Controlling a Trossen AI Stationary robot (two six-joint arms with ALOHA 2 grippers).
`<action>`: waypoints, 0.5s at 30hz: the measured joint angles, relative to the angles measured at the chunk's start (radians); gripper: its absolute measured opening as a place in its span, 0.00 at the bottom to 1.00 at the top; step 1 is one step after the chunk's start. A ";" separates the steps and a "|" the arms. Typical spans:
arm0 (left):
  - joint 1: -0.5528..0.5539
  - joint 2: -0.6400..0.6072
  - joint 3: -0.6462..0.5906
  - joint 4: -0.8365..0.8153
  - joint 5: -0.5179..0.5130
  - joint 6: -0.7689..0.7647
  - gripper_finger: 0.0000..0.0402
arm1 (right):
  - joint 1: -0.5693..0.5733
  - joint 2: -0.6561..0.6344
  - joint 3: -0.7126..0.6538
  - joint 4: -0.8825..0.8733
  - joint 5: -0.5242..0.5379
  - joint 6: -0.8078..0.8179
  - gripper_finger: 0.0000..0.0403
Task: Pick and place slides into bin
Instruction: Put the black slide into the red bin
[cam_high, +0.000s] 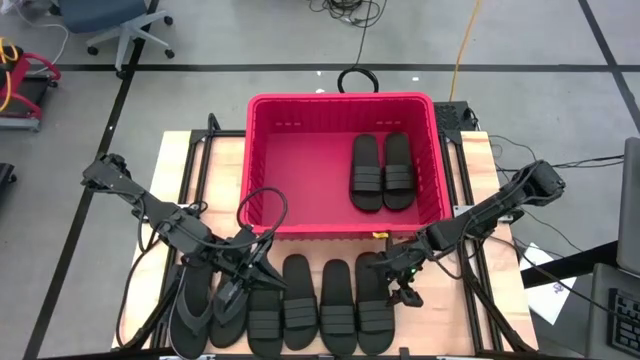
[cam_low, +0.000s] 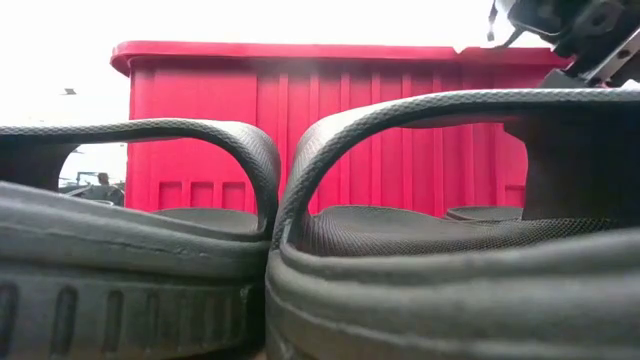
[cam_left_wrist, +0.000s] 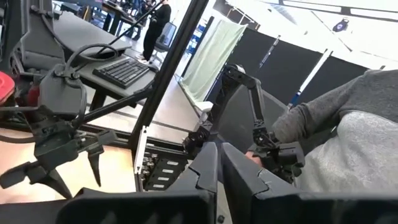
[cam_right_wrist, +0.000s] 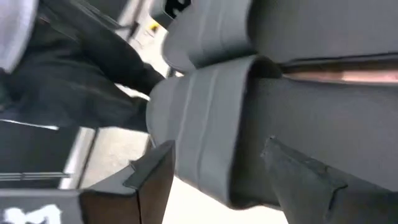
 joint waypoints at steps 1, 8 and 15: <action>0.000 0.000 0.000 0.000 0.000 0.000 0.03 | 0.001 0.004 -0.011 0.033 -0.002 0.011 0.58; 0.011 0.000 0.000 -0.012 0.000 0.005 0.01 | 0.040 0.008 -0.068 0.174 0.000 0.103 0.58; 0.028 0.000 0.000 -0.013 0.000 0.005 0.06 | 0.097 0.022 -0.068 0.136 0.122 0.128 0.58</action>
